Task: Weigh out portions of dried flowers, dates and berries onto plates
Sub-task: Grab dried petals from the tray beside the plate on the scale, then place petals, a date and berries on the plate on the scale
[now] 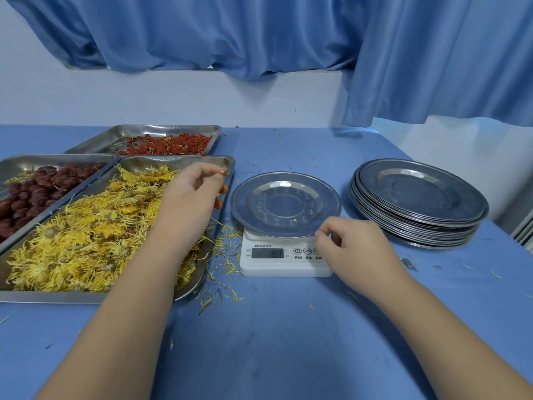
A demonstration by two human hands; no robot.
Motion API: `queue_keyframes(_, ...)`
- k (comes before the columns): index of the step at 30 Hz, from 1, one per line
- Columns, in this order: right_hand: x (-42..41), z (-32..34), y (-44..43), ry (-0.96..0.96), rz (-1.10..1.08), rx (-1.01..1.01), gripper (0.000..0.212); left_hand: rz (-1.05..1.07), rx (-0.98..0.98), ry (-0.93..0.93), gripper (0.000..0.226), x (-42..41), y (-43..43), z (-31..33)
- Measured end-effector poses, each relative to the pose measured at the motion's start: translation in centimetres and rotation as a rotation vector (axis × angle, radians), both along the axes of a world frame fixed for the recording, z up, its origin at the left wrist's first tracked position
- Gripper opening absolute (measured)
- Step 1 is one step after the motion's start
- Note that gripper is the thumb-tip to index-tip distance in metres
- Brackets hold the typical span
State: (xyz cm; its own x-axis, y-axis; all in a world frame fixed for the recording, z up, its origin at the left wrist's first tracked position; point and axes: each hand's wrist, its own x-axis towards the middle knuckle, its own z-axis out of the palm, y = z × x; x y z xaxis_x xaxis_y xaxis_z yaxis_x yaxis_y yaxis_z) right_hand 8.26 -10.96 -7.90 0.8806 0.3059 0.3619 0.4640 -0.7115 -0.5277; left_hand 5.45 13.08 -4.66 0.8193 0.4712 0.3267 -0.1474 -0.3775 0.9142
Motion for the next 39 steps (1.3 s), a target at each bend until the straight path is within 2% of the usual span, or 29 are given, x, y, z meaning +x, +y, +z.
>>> queue_keyframes(4,0.1,1.0,0.4,-0.12,-0.019,0.023,0.026,-0.008,0.03,-0.012,0.014,-0.3,-0.3,0.1)
queue_keyframes(9,1.4,3.3,3.6,-0.312,0.008,0.123,0.045,-0.066,0.06,-0.04,0.016,-0.6,-0.6,-0.1)
queue_keyframes(11,1.6,3.0,4.2,-0.378,0.019,0.101,0.051,-0.081,0.092,-0.032,0.017,-0.7,-0.5,-0.3)
queue_keyframes(15,1.6,1.7,3.5,-0.437,0.082,0.079,0.049,-0.048,0.194,-0.085,0.019,-1.1,0.1,0.2)
queue_keyframes(19,1.3,1.1,3.2,-0.426,0.143,0.061,0.052,0.068,0.178,-0.136,0.02,-2.3,2.6,1.8)
queue_keyframes(24,1.4,1.1,3.9,-0.378,0.181,0.095,0.055,0.185,0.592,0.115,0.025,-3.2,9.7,4.8)
queue_keyframes(27,1.2,0.8,3.9,-0.365,0.207,0.091,0.055,0.085,0.791,0.4,0.025,-3.1,13.2,5.6)
queue_keyframes(30,1.3,0.9,3.7,-0.339,0.199,0.125,0.053,-0.022,0.955,0.606,0.044,-2.5,14.5,5.4)
queue_keyframes(33,1.4,0.9,3.5,-0.324,0.19,0.148,0.052,-0.093,0.929,0.709,0.054,-2.1,14.6,4.7)
queue_keyframes(39,1.6,0.8,3.1,-0.295,0.169,0.181,0.052,-0.077,0.848,0.64,0.039,-1.7,14.7,4.1)
